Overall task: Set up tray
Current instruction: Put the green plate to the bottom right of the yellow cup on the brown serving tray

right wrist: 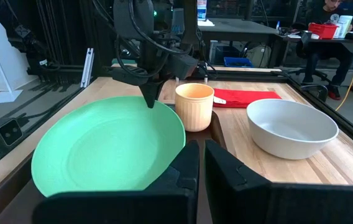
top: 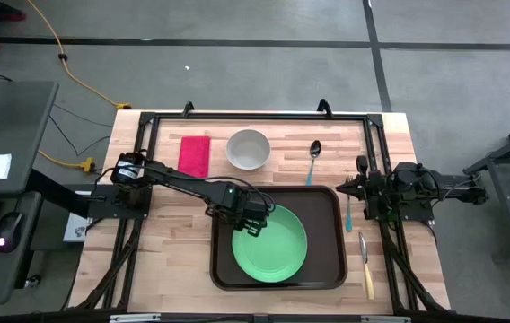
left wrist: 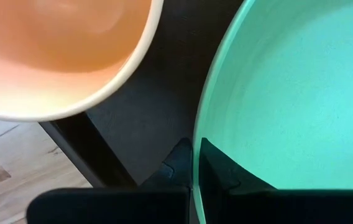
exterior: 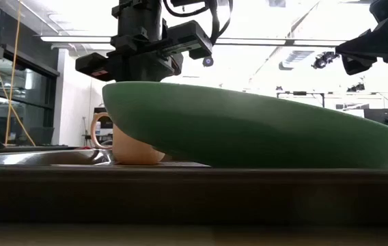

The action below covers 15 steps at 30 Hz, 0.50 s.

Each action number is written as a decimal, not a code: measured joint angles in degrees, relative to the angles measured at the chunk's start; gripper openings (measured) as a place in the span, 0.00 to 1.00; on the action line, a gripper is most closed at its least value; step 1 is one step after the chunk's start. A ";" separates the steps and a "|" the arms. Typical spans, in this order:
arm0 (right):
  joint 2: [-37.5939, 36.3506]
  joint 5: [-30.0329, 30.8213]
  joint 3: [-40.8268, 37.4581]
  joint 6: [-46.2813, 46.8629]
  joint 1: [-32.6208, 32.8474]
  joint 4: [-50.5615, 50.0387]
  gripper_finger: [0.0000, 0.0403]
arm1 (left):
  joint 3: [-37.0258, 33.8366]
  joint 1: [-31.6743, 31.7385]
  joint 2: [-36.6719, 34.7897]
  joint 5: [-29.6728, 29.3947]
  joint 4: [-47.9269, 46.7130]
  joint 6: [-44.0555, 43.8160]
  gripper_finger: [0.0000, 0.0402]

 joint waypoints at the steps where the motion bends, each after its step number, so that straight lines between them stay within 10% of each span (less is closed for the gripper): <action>1: 0.00 0.00 0.00 0.00 0.00 0.00 0.00 | 0.00 0.00 0.00 0.23 0.00 0.00 0.11; 15: 0.00 0.01 -0.01 0.00 0.00 0.00 0.00 | 0.00 0.00 0.00 0.80 -0.69 -0.50 0.11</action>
